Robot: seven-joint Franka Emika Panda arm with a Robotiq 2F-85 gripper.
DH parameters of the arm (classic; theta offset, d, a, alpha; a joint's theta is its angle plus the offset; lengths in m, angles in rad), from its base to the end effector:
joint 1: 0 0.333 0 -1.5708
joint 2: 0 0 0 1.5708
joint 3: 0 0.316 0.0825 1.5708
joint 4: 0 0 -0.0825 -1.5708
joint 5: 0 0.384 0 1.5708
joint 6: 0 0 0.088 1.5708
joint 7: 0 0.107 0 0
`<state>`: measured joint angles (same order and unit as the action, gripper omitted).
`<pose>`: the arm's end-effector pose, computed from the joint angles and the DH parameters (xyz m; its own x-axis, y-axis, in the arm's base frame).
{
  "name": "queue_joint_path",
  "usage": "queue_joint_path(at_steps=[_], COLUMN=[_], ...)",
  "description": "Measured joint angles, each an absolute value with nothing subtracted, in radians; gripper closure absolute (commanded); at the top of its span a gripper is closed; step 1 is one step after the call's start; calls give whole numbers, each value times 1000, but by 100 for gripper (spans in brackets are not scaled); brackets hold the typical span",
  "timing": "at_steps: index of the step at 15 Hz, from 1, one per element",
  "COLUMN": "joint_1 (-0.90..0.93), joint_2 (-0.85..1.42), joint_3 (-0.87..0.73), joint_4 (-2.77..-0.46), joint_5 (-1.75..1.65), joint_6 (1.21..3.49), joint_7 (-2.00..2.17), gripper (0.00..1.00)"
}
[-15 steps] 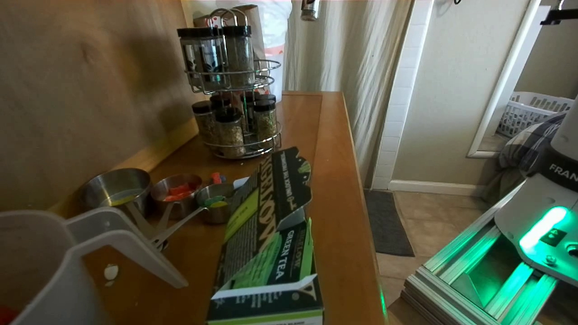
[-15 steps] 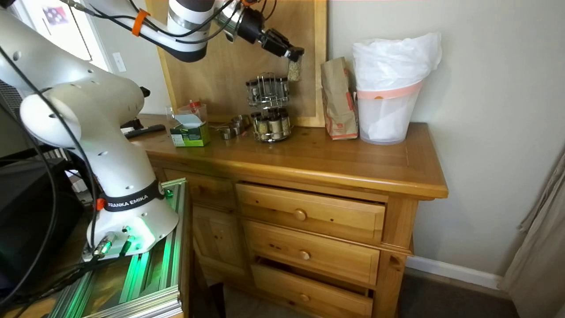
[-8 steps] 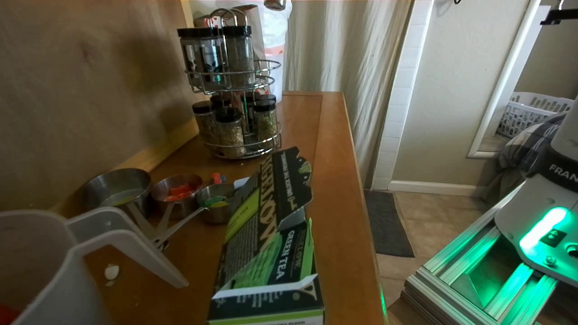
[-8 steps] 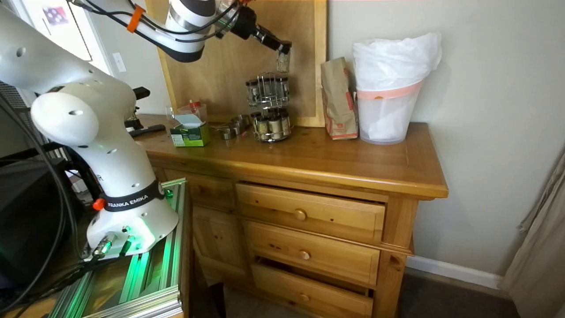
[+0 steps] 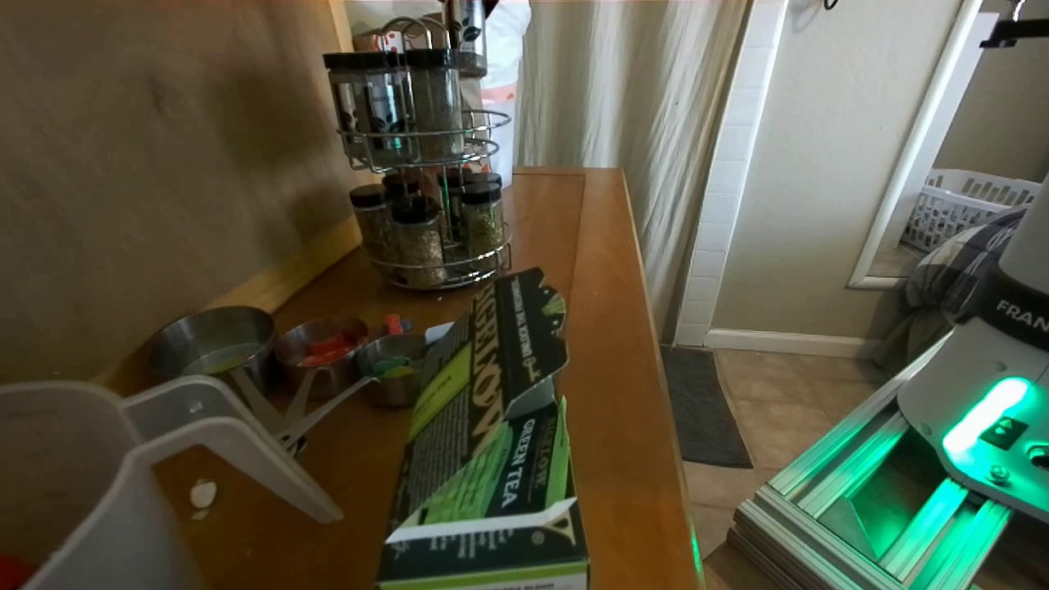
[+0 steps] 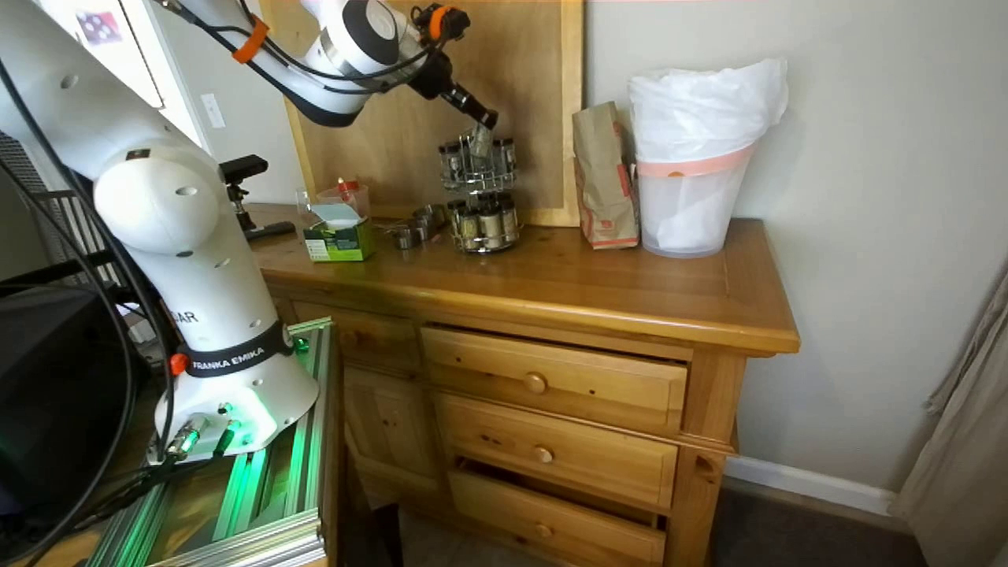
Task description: Put the bottle on the top rack
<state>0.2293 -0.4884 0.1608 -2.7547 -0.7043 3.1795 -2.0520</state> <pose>0.3454 0.2080 0.4485 -0.6607 0.0870 -0.7456 -0.1422 0.9608 0.2381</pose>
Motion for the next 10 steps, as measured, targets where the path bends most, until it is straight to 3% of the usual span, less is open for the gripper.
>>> queue_joint_path(at_steps=[1, 10], joint_1=[225, 116], joint_2=[-492, -475], joint_3=[161, 243], joint_4=[-2755, -2755], joint_5=[-707, -709], joint_6=[3182, 3192], joint_7=[-2052, -2052], gripper=[75, 75])
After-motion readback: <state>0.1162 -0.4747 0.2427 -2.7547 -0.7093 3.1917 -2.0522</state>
